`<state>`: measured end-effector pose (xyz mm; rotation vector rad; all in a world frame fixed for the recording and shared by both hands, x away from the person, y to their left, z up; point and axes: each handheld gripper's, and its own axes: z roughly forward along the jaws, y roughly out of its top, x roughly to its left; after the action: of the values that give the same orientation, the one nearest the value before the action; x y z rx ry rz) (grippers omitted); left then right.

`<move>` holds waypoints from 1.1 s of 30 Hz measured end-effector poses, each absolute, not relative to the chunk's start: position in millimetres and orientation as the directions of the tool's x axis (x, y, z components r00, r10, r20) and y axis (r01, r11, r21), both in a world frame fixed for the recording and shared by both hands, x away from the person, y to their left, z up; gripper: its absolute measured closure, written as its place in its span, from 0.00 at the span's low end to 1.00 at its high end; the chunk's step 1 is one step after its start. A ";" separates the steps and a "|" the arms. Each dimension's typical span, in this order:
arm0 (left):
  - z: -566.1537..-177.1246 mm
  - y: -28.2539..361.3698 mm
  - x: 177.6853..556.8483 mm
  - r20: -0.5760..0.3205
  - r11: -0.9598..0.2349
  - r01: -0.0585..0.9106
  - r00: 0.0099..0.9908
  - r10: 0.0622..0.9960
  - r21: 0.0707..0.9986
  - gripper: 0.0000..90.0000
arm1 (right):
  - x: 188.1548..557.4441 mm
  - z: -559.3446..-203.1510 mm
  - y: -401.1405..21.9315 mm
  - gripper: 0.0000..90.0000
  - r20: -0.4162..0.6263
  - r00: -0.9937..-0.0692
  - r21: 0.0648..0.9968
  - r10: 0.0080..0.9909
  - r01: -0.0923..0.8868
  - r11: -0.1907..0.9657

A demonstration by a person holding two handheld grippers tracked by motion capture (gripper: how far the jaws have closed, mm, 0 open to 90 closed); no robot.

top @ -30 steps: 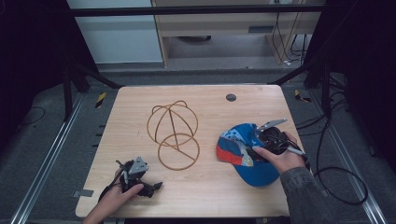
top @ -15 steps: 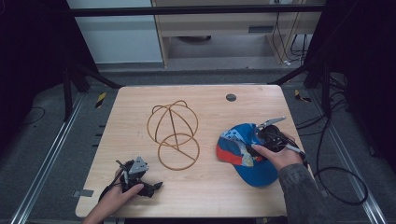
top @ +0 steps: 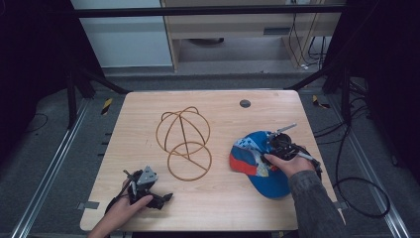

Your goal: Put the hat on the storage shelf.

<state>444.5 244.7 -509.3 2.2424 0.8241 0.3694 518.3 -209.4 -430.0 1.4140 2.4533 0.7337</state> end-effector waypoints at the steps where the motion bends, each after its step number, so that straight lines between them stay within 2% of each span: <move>1: -509.3 244.7 444.5 0.022 -0.546 0.452 0.756 0.654 0.706 0.00 | 518.1 -430.9 -208.9 0.69 0.066 -0.526 0.521 0.848 0.743 0.420; 5: -509.3 244.7 444.5 0.022 -0.546 0.452 0.756 0.654 0.706 0.00 | 518.0 -431.4 -208.2 0.87 0.080 -0.544 0.526 0.835 0.735 0.428; 10: -509.3 244.6 444.4 0.022 -0.546 0.452 0.756 0.655 0.706 0.00 | 516.9 -429.1 -207.8 0.97 0.078 -0.565 0.522 0.822 0.725 0.449; 33: -509.3 244.6 444.5 0.022 -0.546 0.452 0.756 0.654 0.706 0.00 | 503.4 -374.2 -218.1 1.00 0.053 -0.621 0.615 0.782 0.637 0.465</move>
<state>444.5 244.6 -509.3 2.2423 0.8242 0.3690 503.4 -218.1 -374.2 1.2235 2.4778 0.8893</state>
